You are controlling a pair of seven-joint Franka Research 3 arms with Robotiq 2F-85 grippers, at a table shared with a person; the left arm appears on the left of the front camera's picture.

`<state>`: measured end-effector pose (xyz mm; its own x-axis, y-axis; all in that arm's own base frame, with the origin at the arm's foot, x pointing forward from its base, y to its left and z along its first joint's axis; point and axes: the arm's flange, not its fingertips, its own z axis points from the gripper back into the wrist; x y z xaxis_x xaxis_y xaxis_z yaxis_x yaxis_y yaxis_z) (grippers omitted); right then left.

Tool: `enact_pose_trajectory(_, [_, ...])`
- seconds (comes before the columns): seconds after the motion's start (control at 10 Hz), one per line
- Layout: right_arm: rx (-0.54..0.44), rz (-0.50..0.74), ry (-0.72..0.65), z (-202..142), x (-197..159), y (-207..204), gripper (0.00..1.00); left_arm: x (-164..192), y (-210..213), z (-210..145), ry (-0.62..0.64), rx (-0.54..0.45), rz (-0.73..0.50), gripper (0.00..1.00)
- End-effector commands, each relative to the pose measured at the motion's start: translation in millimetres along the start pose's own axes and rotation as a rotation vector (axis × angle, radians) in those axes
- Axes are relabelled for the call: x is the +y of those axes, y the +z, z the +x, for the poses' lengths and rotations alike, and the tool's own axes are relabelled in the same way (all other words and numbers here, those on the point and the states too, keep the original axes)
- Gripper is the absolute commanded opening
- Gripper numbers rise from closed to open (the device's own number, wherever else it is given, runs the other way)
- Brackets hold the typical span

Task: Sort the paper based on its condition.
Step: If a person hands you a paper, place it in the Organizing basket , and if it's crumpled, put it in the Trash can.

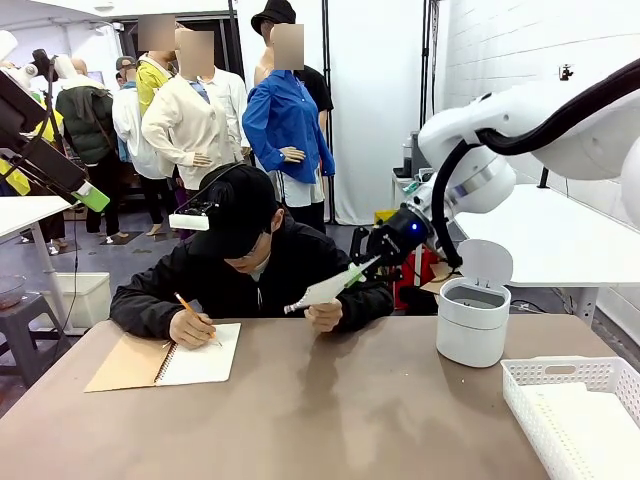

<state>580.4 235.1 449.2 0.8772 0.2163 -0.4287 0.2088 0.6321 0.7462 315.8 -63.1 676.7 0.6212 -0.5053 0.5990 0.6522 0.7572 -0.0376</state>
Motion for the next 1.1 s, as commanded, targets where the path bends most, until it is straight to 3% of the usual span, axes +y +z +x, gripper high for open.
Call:
enact_pose_trajectory(0.0, [0.015, -0.078, 0.112, -31.6, 22.0, 11.4, 0.00, 0.4, 0.1, -0.1, 0.000, -0.005, 0.002, 1.00])
enact_pose_trajectory(0.3, [-0.021, -0.154, 0.277, -86.4, 55.2, 36.1, 0.00, 0.4, 0.1, -0.1, 0.000, -0.005, 0.002, 1.00])
enact_pose_trajectory(0.5, [-0.099, -0.337, 0.515, -138.0, 71.4, 57.2, 0.00, 0.4, 0.1, -0.1, 0.000, -0.005, 0.002, 1.00])
enact_pose_trajectory(0.8, [-0.245, -0.510, 0.684, -203.6, 79.6, 81.9, 0.00, 0.4, 0.1, -0.1, 0.000, -0.005, 0.002, 1.00])
enact_pose_trajectory(1.0, [-0.420, -0.622, 0.774, -224.8, 76.2, 99.5, 0.00, 0.4, 0.1, -0.1, 0.000, -0.005, 0.002, 1.00])
